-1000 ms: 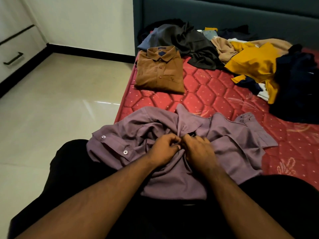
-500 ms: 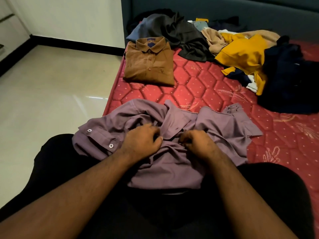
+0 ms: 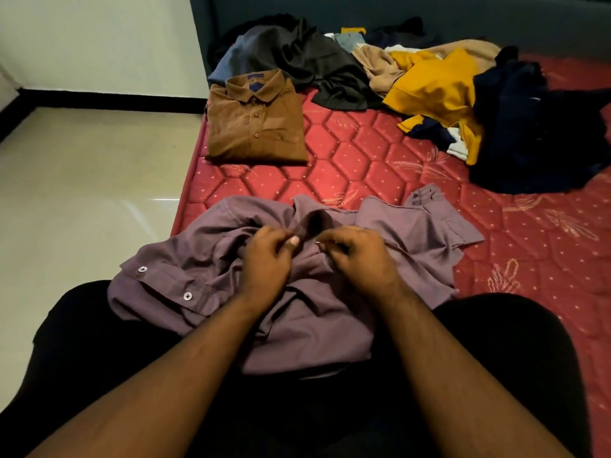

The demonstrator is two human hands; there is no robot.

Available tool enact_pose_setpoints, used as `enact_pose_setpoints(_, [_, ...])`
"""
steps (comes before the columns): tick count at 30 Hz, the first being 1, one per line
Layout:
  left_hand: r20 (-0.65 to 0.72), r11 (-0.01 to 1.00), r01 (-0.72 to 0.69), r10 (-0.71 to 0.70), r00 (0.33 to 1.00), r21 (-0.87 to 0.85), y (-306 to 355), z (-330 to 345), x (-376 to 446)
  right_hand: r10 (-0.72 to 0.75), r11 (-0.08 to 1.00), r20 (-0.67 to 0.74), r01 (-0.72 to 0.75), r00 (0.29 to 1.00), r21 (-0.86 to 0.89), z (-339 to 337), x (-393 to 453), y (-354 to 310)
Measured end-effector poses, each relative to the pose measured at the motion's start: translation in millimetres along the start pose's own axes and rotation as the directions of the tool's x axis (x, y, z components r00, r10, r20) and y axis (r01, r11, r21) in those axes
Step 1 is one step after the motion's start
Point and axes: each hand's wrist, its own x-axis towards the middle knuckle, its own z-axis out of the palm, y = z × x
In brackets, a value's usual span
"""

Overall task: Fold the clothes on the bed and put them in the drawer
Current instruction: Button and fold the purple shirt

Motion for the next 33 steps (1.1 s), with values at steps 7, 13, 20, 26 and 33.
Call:
enact_pose_setpoints(7, [0.298,0.876,0.309,-0.204,0.933,-0.371,23,-17,-2,-0.072,0.977,-0.143,0.099,0.987,0.188,-2,-1,-6])
enact_pose_setpoints(13, [0.339,0.999,-0.005,0.019,0.941,-0.04,20,-24,2,-0.153,0.982,-0.036,0.156,0.988,0.11,0,-1,-6])
enact_pose_setpoints(20, [0.417,0.965,-0.216,0.138,0.899,0.148,19,-30,4,-0.103,0.986,0.082,0.091,0.991,0.138,2,-5,-8])
enact_pose_setpoints(26, [0.388,0.98,-0.168,0.115,0.914,0.106,22,-28,0,-0.102,0.993,0.105,0.094,0.989,0.076,2,-3,-2])
enact_pose_setpoints(33, [0.257,0.964,-0.231,0.191,0.947,0.134,27,-14,-12,0.045,0.997,-0.033,-0.047,0.998,-0.056,7,-7,-6])
